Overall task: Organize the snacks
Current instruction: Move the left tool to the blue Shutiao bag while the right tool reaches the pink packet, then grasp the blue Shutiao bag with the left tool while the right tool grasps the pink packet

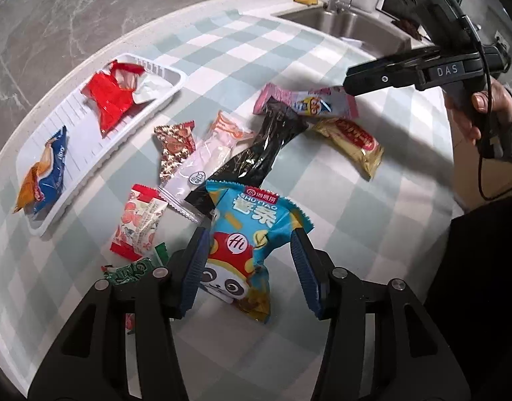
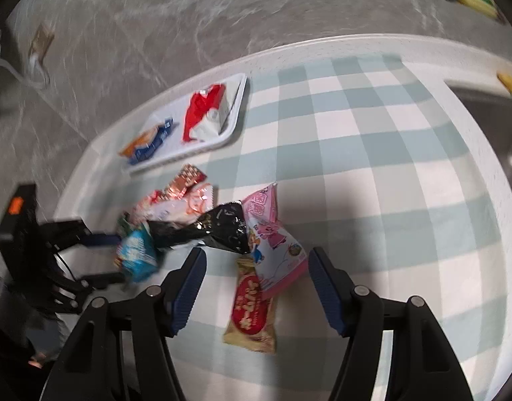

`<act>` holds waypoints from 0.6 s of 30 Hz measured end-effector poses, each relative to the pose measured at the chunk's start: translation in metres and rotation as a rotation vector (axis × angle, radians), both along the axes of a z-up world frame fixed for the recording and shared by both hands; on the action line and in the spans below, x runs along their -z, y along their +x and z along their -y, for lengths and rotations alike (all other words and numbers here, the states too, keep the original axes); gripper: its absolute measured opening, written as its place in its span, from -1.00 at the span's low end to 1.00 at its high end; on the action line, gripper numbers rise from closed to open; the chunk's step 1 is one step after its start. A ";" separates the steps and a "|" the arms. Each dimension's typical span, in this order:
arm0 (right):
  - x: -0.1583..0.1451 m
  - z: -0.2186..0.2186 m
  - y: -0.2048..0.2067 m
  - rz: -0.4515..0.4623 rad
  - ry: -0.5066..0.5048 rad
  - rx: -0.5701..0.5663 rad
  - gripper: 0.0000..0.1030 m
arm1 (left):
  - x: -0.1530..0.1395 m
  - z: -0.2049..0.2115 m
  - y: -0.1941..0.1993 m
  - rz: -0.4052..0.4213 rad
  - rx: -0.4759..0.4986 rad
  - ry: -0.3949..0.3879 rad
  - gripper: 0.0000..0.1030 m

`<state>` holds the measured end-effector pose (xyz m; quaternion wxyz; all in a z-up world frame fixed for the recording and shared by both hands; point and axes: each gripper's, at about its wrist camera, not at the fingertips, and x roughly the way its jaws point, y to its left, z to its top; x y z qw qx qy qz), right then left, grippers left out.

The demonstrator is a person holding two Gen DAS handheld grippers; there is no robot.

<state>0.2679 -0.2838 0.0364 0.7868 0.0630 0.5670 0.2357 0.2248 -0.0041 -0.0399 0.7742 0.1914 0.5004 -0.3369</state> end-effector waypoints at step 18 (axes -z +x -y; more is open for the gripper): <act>0.050 -0.050 0.024 0.028 -0.303 -0.329 -0.09 | 0.038 0.008 0.017 -0.042 0.014 0.024 -0.06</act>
